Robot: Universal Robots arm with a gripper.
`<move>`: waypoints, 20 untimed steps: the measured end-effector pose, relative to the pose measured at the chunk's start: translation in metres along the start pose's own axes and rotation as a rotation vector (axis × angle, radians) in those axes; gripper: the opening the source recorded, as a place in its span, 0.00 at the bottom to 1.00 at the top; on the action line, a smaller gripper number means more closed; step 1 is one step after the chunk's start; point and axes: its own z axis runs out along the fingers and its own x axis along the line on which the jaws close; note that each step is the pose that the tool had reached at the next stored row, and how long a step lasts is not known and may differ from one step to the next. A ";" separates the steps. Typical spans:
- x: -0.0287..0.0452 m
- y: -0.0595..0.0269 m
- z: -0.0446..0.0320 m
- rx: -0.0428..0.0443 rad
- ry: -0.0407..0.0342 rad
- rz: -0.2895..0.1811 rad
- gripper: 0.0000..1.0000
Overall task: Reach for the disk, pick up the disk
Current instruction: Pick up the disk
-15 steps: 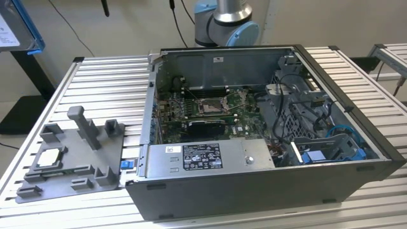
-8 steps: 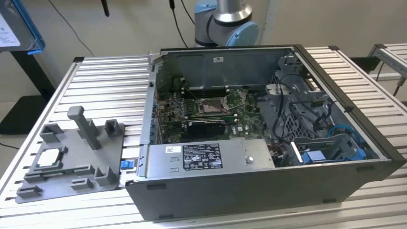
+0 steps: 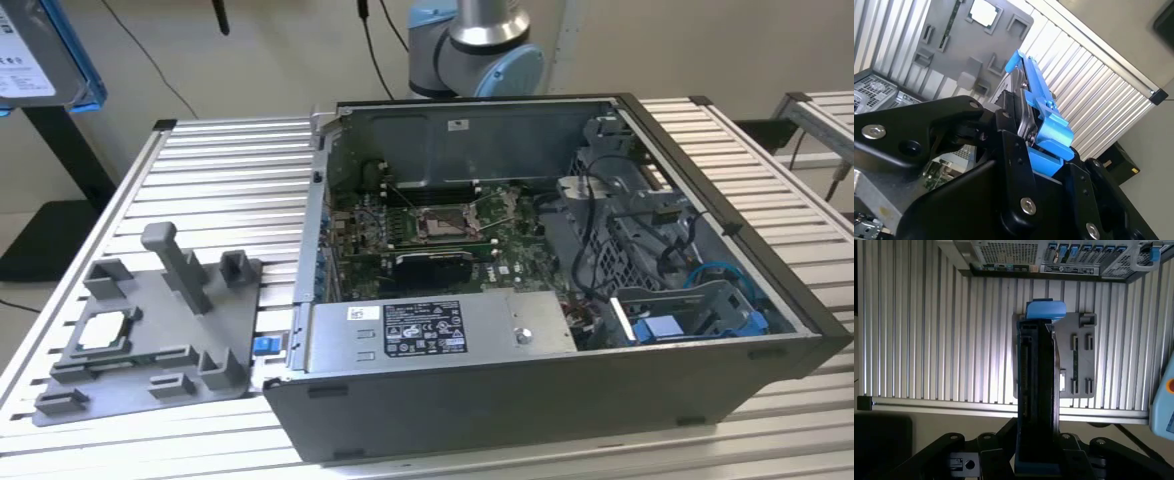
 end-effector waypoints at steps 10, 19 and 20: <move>-0.0006 0.0242 0.0003 0.0000 -0.0001 0.000 0.00; -0.0011 0.0477 0.0007 0.0000 0.0000 0.000 0.00; -0.0012 0.0505 0.0007 0.0000 0.0000 0.000 0.00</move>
